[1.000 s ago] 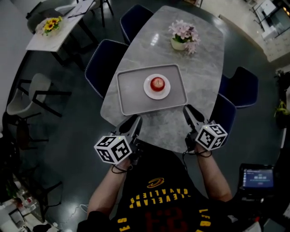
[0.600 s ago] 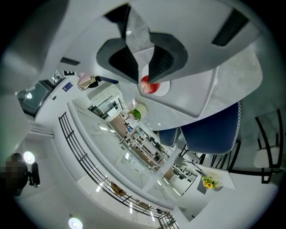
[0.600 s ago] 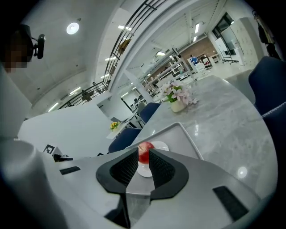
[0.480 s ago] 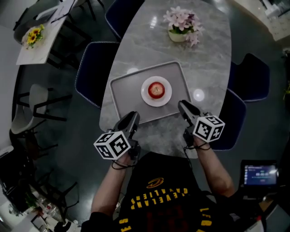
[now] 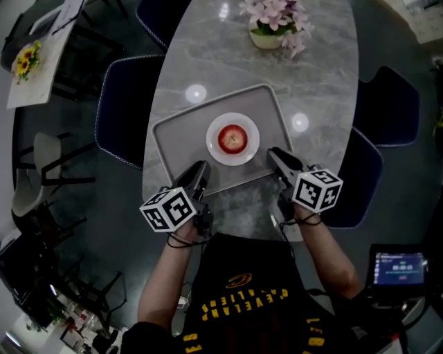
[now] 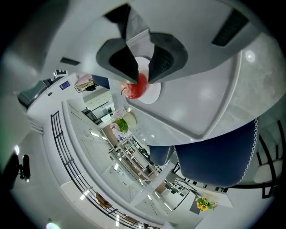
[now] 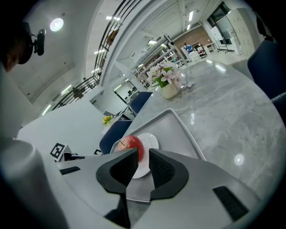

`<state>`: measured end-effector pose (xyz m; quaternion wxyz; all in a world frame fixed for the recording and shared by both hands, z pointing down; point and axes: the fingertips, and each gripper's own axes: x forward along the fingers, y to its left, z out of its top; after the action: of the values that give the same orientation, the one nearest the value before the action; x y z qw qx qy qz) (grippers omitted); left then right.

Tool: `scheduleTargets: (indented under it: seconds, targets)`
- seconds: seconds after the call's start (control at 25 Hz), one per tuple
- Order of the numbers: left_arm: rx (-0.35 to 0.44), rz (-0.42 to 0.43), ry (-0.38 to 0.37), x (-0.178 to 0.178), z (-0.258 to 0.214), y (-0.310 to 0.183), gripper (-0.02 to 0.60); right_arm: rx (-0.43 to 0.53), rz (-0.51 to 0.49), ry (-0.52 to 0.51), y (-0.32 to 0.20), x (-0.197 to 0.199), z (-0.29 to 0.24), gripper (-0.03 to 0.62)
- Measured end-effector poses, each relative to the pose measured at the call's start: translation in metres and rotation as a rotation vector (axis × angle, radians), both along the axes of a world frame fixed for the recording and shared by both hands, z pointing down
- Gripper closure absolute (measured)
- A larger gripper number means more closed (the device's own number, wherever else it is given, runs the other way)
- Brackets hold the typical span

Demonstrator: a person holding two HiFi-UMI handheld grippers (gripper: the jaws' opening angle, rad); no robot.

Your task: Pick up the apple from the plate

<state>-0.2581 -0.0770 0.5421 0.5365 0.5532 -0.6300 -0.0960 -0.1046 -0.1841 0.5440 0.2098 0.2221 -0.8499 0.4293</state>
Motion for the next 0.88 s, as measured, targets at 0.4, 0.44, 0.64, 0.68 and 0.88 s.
scheduleTargets:
  seconds: [0.4,0.44,0.64,0.68,0.88]
  targets:
    - [-0.073,0.006,0.107,0.002,0.025,-0.008,0.517,-0.149,-0.071,0.078,0.013,-0.017,0.025,0.517]
    - [-0.079,0.013,0.112,0.004,0.026,-0.011,0.517,-0.161,-0.068,0.083,0.011,-0.017,0.027,0.517]
    - [-0.141,0.033,0.108,0.002,0.041,-0.025,0.517,-0.219,-0.058,0.096,-0.005,-0.022,0.034,0.517]
    - [-0.148,0.029,0.115,0.003,0.042,-0.025,0.518,-0.231,-0.057,0.102,-0.004,-0.022,0.036,0.517]
    - [-0.169,0.029,0.14,0.006,0.045,-0.021,0.517,-0.259,-0.092,0.165,0.002,-0.023,0.045,0.517]
